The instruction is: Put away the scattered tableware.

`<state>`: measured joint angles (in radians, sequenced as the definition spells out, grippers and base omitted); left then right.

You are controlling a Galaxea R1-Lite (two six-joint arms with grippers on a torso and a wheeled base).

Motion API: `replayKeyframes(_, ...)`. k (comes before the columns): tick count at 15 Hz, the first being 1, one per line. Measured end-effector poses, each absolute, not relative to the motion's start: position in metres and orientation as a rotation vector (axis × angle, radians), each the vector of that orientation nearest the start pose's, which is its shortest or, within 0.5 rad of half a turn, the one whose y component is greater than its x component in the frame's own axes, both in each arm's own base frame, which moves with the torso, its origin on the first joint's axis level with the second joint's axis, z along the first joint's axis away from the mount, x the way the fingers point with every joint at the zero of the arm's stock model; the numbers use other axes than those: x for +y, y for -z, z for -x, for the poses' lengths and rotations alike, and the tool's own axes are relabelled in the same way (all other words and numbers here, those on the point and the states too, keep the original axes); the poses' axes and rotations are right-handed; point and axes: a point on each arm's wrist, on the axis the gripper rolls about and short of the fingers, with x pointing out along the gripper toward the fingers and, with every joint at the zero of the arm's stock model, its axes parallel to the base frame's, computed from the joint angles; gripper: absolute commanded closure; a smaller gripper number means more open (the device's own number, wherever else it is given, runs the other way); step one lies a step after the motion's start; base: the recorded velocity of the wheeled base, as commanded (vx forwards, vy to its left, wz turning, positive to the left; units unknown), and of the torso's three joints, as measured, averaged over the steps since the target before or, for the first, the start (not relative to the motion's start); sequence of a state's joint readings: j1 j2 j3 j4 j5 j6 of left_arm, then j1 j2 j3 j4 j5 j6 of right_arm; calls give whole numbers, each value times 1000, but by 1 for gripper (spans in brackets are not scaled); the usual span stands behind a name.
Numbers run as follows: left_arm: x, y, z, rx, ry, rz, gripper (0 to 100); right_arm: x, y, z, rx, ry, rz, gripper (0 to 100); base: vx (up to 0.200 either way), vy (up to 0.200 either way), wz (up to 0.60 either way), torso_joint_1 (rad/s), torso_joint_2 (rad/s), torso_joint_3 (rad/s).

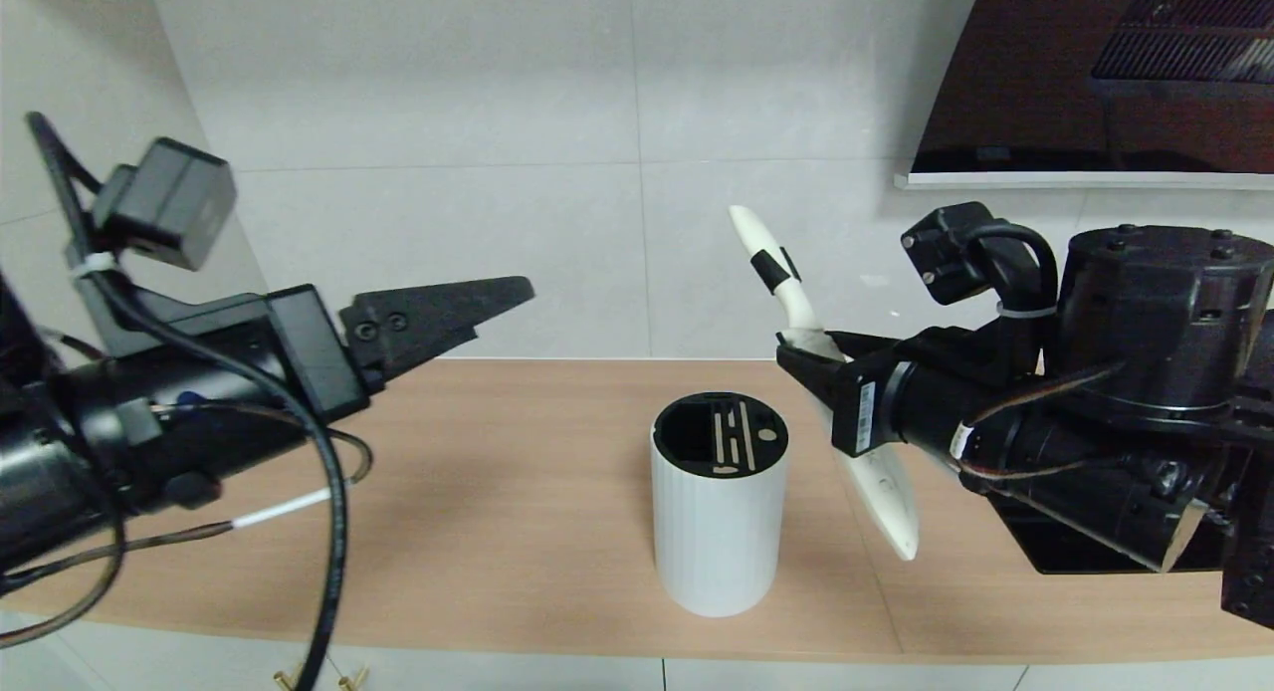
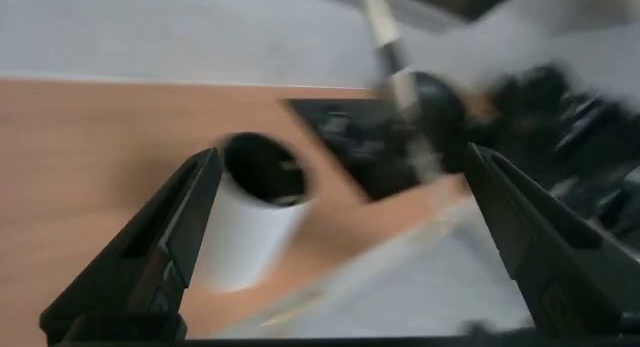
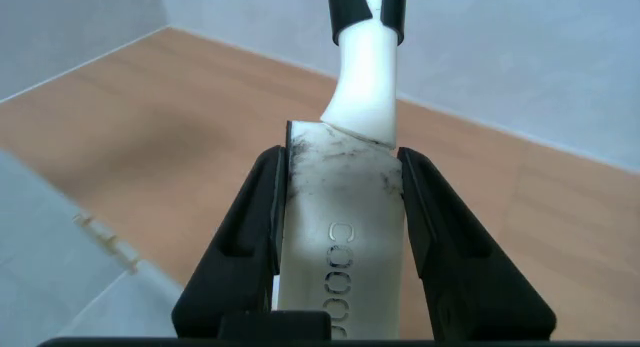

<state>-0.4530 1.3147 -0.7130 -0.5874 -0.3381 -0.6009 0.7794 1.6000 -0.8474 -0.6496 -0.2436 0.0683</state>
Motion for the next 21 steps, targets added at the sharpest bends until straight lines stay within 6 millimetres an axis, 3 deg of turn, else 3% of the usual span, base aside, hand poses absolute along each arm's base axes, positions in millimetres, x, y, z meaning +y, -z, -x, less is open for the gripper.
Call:
replayKeyframes(3, -132, -230, -203, 305, 846, 626, 0, 213, -217, -198, 134, -578, -8, 100, 0, 0, 0, 0, 0, 0)
replayKeyframes(7, -153, -205, -219, 304, 861, 631, 0, 229, -212, -182, 153, -643, -10, 100, 0, 0, 0, 0, 0, 0)
replayKeyframes(11, -161, -195, -224, 329, 843, 628, 0, 240, -204, -170, 178, -698, 1, 100, 0, 0, 0, 0, 0, 0)
replayKeyframes(21, -169, -192, -223, 333, 863, 655, 0, 252, -196, -158, 209, -755, 2, 100, 0, 0, 0, 0, 0, 0)
